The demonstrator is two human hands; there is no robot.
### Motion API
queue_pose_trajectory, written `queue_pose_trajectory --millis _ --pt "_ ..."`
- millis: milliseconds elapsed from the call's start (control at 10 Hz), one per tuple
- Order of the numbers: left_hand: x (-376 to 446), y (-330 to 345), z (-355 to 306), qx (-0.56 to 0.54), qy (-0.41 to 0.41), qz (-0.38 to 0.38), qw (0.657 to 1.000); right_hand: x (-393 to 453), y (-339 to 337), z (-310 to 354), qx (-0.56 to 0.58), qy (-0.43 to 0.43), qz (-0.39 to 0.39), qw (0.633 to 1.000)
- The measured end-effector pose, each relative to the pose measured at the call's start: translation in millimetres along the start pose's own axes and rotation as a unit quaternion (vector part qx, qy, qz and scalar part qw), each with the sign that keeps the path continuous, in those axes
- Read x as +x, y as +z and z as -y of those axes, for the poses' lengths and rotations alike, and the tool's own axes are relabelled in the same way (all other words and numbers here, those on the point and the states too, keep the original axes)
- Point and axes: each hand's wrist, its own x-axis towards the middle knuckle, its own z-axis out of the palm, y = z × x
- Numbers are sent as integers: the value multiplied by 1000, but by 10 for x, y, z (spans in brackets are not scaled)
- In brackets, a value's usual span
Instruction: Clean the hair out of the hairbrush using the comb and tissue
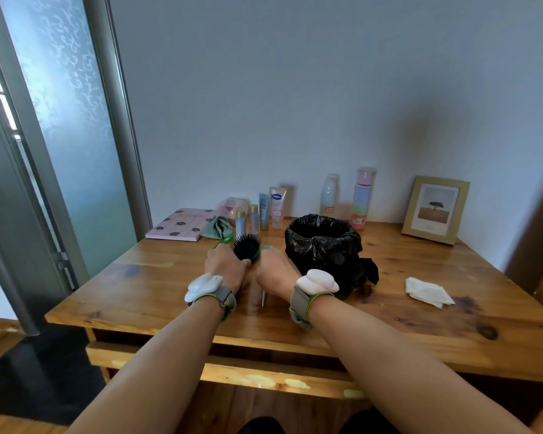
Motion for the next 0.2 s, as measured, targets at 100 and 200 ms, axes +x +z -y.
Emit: queue_pose_trajectory --millis 100,200 --pt "11 -126 -105 -12 30 -5 999 -2 -194 53 14 -21 -28 999" --pt "19 -280 -263 -44 79 -6 996 38 -412 94 23 -31 -68 997"
